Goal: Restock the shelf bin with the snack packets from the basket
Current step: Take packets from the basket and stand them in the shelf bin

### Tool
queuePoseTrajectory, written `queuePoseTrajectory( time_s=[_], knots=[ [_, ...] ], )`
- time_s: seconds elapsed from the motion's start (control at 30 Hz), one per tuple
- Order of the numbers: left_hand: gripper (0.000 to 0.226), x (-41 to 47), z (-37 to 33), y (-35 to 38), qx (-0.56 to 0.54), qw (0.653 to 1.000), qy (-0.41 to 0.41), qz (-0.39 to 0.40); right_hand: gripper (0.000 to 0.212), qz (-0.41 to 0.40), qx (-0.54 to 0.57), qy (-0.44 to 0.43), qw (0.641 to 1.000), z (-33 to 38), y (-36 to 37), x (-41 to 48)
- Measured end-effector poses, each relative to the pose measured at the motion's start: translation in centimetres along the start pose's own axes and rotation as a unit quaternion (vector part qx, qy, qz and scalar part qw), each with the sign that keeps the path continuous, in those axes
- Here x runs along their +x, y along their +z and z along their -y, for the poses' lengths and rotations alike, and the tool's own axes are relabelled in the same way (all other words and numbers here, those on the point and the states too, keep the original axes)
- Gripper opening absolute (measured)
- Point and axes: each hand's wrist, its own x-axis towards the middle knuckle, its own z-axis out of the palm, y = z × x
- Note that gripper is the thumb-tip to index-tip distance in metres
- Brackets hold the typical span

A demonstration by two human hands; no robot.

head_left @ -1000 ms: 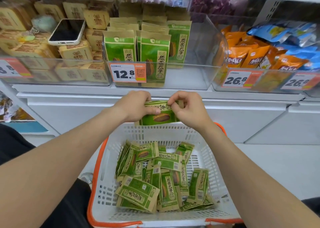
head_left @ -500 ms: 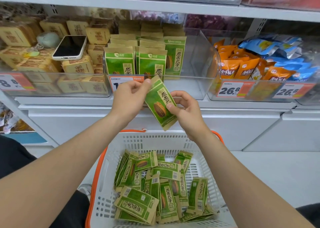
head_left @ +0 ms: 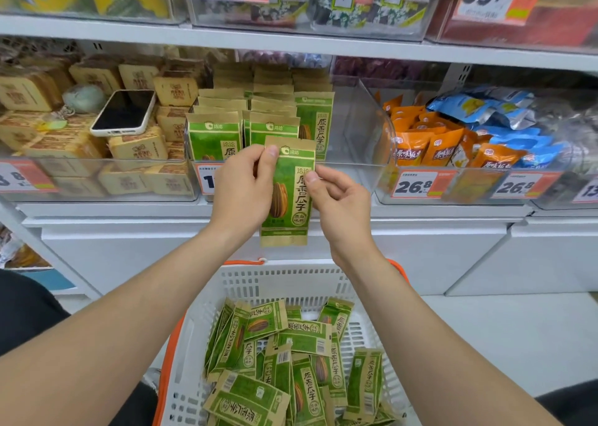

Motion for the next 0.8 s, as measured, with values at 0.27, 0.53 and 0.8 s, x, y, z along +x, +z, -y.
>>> queuePoseTrajectory(
  time_s=[0.27,0.53,0.8],
  knots=[
    [0.042,0.9,-2.8,0.6,0.014,0.999,0.027,-0.040,0.024,-0.020,-0.054,-0.087,0.995,3.5,0.4,1.1],
    [0.028,3.4,-3.0,0.4,0.110,0.983,0.100,-0.109,0.038,-0.039,-0.154,-0.204,0.966,5.2,1.0,3.8],
    [0.068,3.4,-1.1,1.6,0.357,0.925,0.125,0.005,0.036,-0.095,-0.124,-0.119,0.981,6.3,0.3,9.7]
  ],
)
